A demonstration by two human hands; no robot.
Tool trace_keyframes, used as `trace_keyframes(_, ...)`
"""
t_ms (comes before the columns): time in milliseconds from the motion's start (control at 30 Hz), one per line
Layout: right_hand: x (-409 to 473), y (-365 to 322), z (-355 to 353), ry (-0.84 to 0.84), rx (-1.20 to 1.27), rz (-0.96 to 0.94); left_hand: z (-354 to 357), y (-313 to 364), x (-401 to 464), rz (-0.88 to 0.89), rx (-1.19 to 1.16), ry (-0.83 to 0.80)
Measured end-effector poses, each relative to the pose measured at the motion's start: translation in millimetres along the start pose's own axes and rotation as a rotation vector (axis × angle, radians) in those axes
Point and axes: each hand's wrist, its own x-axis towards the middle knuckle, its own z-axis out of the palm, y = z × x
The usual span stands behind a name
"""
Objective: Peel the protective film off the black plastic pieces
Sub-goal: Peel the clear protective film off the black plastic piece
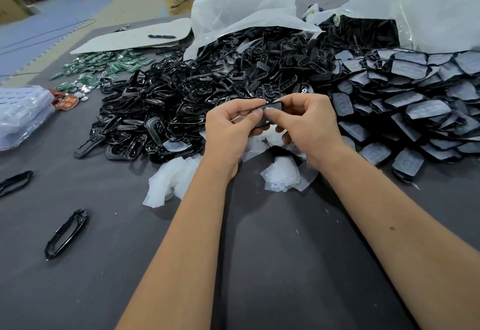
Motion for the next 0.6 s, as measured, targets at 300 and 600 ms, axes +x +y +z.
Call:
trace_keyframes(300, 1.4, -1.2, 0.9, -0.020, 0.102, 0.024, -2.0, 1.4, 1.5, 0.004, 0.003, 0.017)
trace_keyframes(600, 1.3, -1.9, -2.3, -0.004, 0.017, -0.008, -6.4, 0.9, 1.6, -0.033, 0.058, -0.028)
